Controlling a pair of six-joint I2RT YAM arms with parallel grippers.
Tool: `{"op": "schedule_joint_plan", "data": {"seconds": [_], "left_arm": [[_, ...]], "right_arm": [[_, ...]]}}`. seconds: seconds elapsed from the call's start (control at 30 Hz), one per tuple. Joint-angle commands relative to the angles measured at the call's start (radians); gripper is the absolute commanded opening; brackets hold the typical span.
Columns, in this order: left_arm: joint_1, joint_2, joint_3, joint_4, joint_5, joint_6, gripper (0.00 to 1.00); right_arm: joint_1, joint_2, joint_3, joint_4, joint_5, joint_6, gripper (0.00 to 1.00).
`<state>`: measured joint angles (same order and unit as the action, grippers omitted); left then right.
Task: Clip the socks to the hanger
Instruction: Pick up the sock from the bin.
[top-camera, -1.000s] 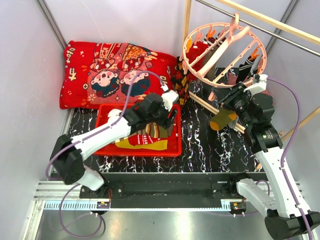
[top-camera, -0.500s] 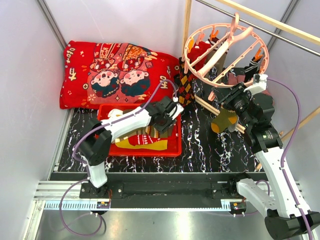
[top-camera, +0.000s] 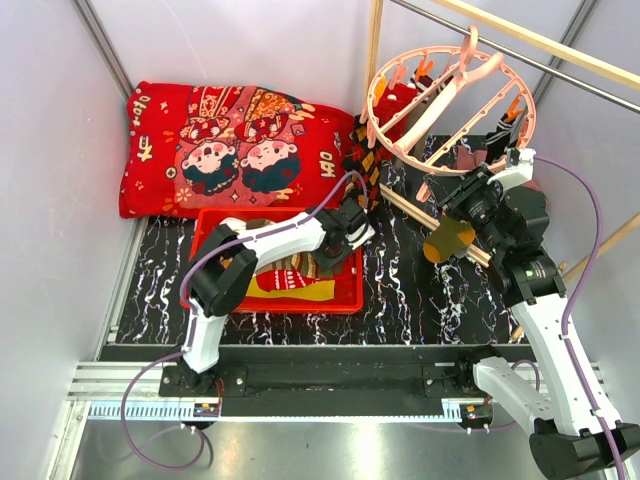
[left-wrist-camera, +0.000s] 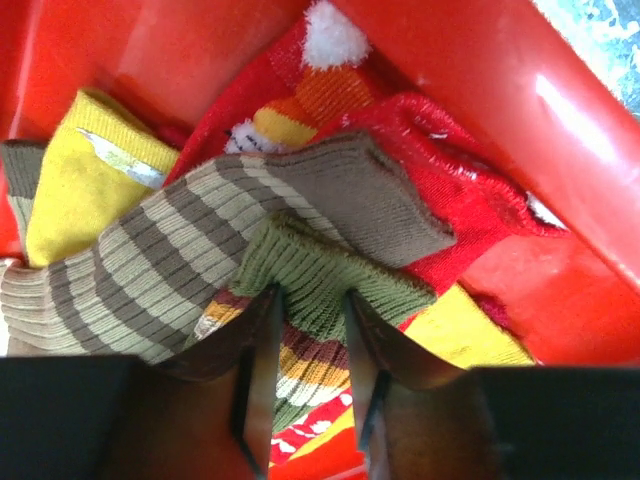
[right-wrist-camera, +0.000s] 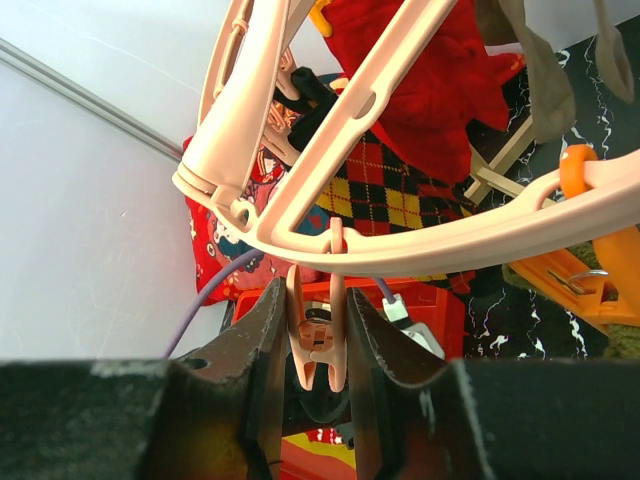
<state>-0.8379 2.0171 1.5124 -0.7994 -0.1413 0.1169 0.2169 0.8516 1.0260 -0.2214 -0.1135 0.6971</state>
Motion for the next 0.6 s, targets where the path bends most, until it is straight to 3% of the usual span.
{"op": "schedule_joint_plan", "data": {"seconds": [0.0, 0.23, 0.57], "left_arm": [[-0.001, -0.006, 0.045, -0.043, 0.014, 0.012, 0.27], [-0.001, -0.138, 0.039, -0.070, 0.071, 0.009, 0.10], [0.008, -0.391, -0.011, -0.061, 0.077, 0.029, 0.01]], "right_arm": [[0.001, -0.010, 0.009, 0.037, 0.028, -0.011, 0.00], [0.001, -0.010, 0.009, 0.037, 0.029, -0.010, 0.00], [0.001, -0.016, 0.013, 0.034, 0.028, -0.010, 0.00]]}}
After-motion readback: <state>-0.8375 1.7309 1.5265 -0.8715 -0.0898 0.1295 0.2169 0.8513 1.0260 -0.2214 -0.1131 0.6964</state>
